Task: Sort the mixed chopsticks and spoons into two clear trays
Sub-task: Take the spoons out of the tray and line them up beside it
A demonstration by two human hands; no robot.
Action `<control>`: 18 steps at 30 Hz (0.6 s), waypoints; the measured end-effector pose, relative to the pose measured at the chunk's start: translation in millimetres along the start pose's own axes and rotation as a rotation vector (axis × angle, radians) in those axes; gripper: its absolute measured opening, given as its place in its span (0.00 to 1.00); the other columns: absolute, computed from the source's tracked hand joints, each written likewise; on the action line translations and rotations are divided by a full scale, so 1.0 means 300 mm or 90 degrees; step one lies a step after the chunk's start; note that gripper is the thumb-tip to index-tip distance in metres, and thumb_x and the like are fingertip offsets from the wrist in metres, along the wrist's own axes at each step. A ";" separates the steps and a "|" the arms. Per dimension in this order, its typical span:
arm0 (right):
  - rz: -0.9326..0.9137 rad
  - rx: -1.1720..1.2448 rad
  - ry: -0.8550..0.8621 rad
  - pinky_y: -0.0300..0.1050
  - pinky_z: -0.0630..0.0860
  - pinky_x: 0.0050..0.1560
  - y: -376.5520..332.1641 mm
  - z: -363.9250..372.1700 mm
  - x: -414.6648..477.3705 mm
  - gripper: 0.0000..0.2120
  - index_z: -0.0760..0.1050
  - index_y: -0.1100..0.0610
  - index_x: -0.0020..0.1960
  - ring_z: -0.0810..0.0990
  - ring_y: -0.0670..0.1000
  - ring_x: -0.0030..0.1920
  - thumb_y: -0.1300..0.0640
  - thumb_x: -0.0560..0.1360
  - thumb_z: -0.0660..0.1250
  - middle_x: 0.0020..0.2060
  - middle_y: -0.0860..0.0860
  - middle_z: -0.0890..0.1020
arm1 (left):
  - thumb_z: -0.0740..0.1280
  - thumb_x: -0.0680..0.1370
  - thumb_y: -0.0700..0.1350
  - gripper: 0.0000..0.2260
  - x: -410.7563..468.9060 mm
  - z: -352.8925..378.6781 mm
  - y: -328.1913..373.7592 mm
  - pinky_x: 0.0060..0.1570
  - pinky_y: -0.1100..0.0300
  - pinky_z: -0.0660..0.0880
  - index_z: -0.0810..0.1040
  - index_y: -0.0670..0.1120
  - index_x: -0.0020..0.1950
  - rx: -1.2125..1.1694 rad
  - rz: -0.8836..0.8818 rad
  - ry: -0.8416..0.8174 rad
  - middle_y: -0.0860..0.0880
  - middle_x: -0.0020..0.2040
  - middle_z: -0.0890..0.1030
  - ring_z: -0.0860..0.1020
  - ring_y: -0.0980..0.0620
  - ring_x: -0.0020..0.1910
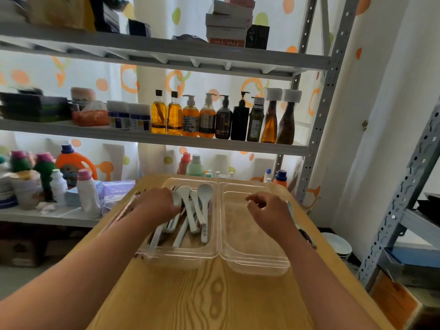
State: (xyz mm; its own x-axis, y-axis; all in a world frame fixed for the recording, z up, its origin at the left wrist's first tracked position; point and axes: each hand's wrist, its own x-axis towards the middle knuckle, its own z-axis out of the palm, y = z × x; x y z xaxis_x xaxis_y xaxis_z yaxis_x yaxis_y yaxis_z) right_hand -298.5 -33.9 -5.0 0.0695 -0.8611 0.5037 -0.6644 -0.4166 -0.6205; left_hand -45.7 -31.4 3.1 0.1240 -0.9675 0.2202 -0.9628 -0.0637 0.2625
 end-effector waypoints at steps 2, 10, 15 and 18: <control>-0.022 0.002 -0.019 0.32 0.72 0.45 -0.039 0.024 -0.007 0.09 0.80 0.56 0.54 0.77 0.44 0.44 0.58 0.76 0.64 0.44 0.48 0.81 | 0.67 0.75 0.54 0.13 -0.014 0.011 -0.030 0.52 0.54 0.78 0.79 0.46 0.52 0.053 -0.025 -0.039 0.49 0.45 0.81 0.79 0.52 0.45; -0.057 0.010 -0.071 0.31 0.72 0.47 -0.124 0.086 -0.033 0.09 0.80 0.56 0.54 0.76 0.43 0.44 0.58 0.77 0.63 0.46 0.50 0.83 | 0.64 0.78 0.52 0.15 -0.053 0.051 -0.021 0.48 0.57 0.71 0.74 0.48 0.63 0.373 -0.003 -0.064 0.49 0.59 0.78 0.77 0.49 0.57; -0.060 0.016 -0.091 0.35 0.75 0.50 -0.123 0.091 -0.050 0.10 0.80 0.56 0.54 0.78 0.44 0.46 0.58 0.77 0.63 0.47 0.50 0.83 | 0.61 0.79 0.48 0.12 -0.056 0.065 -0.011 0.49 0.58 0.71 0.75 0.47 0.61 0.382 0.001 -0.071 0.49 0.57 0.78 0.77 0.49 0.55; -0.062 0.011 -0.096 0.28 0.71 0.46 -0.111 0.089 -0.053 0.10 0.80 0.56 0.55 0.77 0.43 0.45 0.57 0.77 0.63 0.48 0.50 0.83 | 0.65 0.77 0.52 0.14 -0.046 0.059 -0.020 0.47 0.58 0.73 0.75 0.48 0.59 0.312 -0.020 -0.050 0.50 0.54 0.79 0.78 0.50 0.53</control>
State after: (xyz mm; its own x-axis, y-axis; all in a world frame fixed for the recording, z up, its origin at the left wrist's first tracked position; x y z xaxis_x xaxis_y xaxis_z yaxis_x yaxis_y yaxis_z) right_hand -257.6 -14.1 -8.4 0.2447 -0.8500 0.4664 -0.6361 -0.5038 -0.5845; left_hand -45.8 -22.0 -18.3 0.1550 -0.9775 0.1433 -0.9608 -0.1829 -0.2085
